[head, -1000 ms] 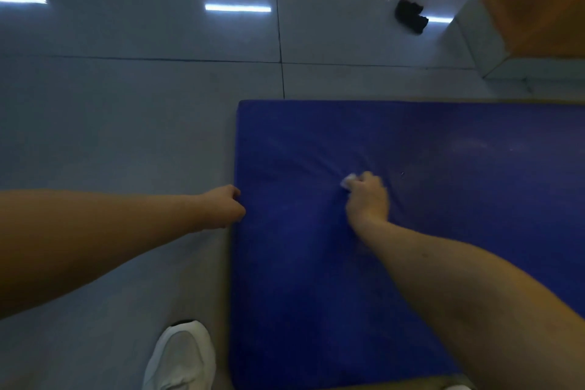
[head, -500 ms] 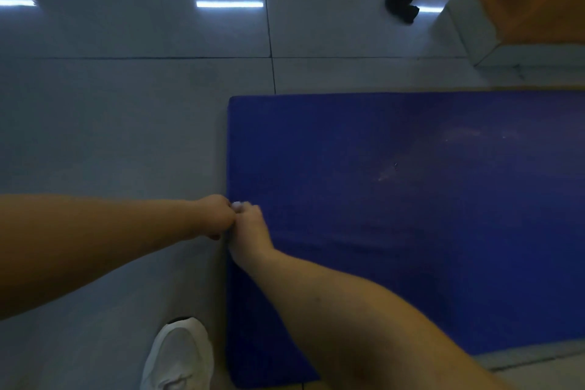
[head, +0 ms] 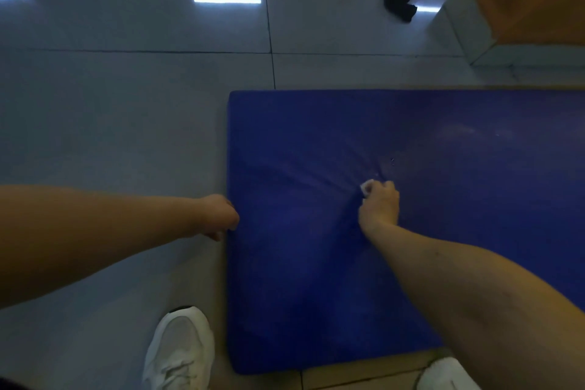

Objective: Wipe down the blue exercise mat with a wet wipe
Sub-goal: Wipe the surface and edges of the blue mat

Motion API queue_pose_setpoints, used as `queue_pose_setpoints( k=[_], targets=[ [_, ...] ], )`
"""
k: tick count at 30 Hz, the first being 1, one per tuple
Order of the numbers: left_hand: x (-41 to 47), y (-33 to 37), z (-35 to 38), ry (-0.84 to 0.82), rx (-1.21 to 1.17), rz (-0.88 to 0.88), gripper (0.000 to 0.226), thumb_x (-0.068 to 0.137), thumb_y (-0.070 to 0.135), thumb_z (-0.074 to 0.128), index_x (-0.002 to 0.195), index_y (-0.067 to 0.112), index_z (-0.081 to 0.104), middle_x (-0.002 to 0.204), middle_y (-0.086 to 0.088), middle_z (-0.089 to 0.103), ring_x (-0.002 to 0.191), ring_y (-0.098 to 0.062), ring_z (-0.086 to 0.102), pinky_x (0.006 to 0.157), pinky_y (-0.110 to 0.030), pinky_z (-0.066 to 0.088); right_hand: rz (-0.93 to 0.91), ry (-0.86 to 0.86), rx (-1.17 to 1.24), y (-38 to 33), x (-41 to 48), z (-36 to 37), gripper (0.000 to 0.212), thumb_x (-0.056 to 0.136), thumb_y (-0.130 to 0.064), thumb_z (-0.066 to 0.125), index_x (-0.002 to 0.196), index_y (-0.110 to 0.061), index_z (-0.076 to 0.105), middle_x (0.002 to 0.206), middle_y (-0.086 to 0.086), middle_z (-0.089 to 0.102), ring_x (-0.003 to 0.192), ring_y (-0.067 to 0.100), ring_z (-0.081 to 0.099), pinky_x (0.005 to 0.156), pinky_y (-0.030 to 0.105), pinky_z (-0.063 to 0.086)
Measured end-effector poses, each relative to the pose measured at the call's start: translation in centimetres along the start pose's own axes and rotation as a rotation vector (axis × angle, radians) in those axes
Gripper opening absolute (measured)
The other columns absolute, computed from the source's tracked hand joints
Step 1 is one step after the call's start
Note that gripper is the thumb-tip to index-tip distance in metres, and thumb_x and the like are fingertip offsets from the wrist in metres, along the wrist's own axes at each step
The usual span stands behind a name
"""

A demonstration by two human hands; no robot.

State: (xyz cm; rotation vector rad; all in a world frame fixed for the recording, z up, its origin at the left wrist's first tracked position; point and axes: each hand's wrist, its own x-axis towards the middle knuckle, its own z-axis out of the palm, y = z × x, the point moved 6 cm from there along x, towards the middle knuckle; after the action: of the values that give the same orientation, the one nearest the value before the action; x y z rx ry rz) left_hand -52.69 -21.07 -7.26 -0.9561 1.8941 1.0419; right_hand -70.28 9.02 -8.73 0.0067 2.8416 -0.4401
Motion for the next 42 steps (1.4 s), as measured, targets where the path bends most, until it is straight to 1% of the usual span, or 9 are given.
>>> queue_pose_setpoints(
  k=[6, 10, 16, 23, 27, 30, 34, 38, 42],
  targets=[
    [0.1, -0.4, 0.7, -0.016, -0.059, -0.030, 0.047, 0.091, -0.002, 0.060, 0.138, 0.003, 0.053, 0.116, -0.007, 0.054, 0.102, -0.026, 0.061, 0.093, -0.041, 0.058, -0.192, -0.020, 0.104, -8.0, -6.0, 5.3, 0.030, 0.092, 0.006, 0.045, 0.101, -0.019, 0.058, 0.108, -0.004, 0.042, 0.096, 0.014, 0.039, 0.082, 0.021, 0.032],
    [0.5, -1.0, 1.0, -0.028, -0.090, -0.028, 0.065, 0.091, -0.005, 0.057, 0.152, 0.011, 0.039, 0.122, -0.011, 0.057, 0.104, -0.026, 0.063, 0.088, -0.038, 0.059, -0.530, -0.246, 0.122, -14.2, -12.2, 10.4, 0.029, 0.087, 0.007, 0.049, 0.087, -0.022, 0.052, 0.102, -0.002, 0.046, 0.093, 0.014, 0.042, 0.076, 0.026, 0.034],
    [0.6, -1.5, 1.0, -0.055, -0.106, -0.014, 0.070, 0.091, -0.003, 0.058, 0.155, 0.014, 0.034, 0.131, -0.009, 0.052, 0.107, -0.026, 0.061, 0.089, -0.036, 0.058, -0.950, -0.295, 0.060, -13.0, -13.8, 10.2, 0.040, 0.083, 0.005, 0.071, 0.116, -0.017, 0.068, 0.118, 0.000, 0.059, 0.098, 0.020, 0.051, 0.080, 0.029, 0.049],
    [0.7, -1.4, 0.6, -0.080, -0.065, -0.011, 0.067, 0.086, 0.004, 0.064, 0.149, 0.012, 0.044, 0.134, -0.009, 0.055, 0.110, -0.028, 0.062, 0.077, -0.036, 0.061, -0.923, -0.149, -0.058, -8.1, -6.0, 6.2, 0.031, 0.071, 0.009, 0.078, 0.087, -0.017, 0.074, 0.096, 0.006, 0.062, 0.089, 0.030, 0.054, 0.070, 0.042, 0.055],
    [0.3, -1.5, 0.7, -0.081, -0.064, -0.001, 0.075, 0.085, 0.004, 0.065, 0.154, 0.015, 0.037, 0.142, -0.005, 0.051, 0.115, -0.026, 0.058, 0.077, -0.033, 0.061, -0.416, -0.011, -0.176, -2.8, 0.4, 1.3, 0.035, 0.085, 0.009, 0.061, 0.108, -0.017, 0.067, 0.122, 0.007, 0.053, 0.114, 0.031, 0.048, 0.096, 0.041, 0.048],
    [0.1, -1.2, 0.8, -0.088, -0.031, 0.012, 0.080, 0.087, 0.005, 0.065, 0.158, 0.014, 0.029, 0.149, -0.004, 0.044, 0.119, -0.025, 0.055, 0.083, -0.034, 0.060, -0.233, -0.012, -0.143, -1.4, 1.1, 0.7, 0.044, 0.088, 0.011, 0.052, 0.119, -0.018, 0.063, 0.129, 0.005, 0.048, 0.118, 0.025, 0.040, 0.098, 0.031, 0.042],
    [0.4, -0.8, 0.8, -0.073, -0.002, 0.022, 0.074, 0.089, 0.003, 0.063, 0.156, 0.010, 0.032, 0.147, -0.006, 0.045, 0.117, -0.024, 0.053, 0.088, -0.035, 0.058, -0.335, -0.039, 0.058, -3.5, -4.0, 3.4, 0.037, 0.093, 0.008, 0.048, 0.115, -0.017, 0.064, 0.114, 0.002, 0.050, 0.104, 0.022, 0.043, 0.092, 0.032, 0.044],
    [0.5, -0.6, 1.0, -0.084, 0.012, 0.014, 0.071, 0.090, 0.003, 0.063, 0.154, 0.009, 0.033, 0.148, -0.007, 0.044, 0.111, -0.023, 0.051, 0.090, -0.036, 0.057, -0.759, -0.225, 0.173, -5.4, -12.6, 6.6, 0.030, 0.092, 0.005, 0.059, 0.106, -0.020, 0.068, 0.107, 0.001, 0.061, 0.096, 0.022, 0.054, 0.087, 0.039, 0.051],
    [0.4, -1.0, 0.8, -0.088, -0.002, 0.016, 0.077, 0.091, 0.002, 0.061, 0.158, 0.012, 0.026, 0.153, -0.006, 0.039, 0.120, -0.026, 0.052, 0.089, -0.035, 0.058, -0.894, -0.345, 0.133, -7.3, -14.0, 8.6, 0.025, 0.089, 0.007, 0.062, 0.099, -0.014, 0.068, 0.103, 0.005, 0.057, 0.093, 0.025, 0.053, 0.079, 0.037, 0.052]
  ],
)
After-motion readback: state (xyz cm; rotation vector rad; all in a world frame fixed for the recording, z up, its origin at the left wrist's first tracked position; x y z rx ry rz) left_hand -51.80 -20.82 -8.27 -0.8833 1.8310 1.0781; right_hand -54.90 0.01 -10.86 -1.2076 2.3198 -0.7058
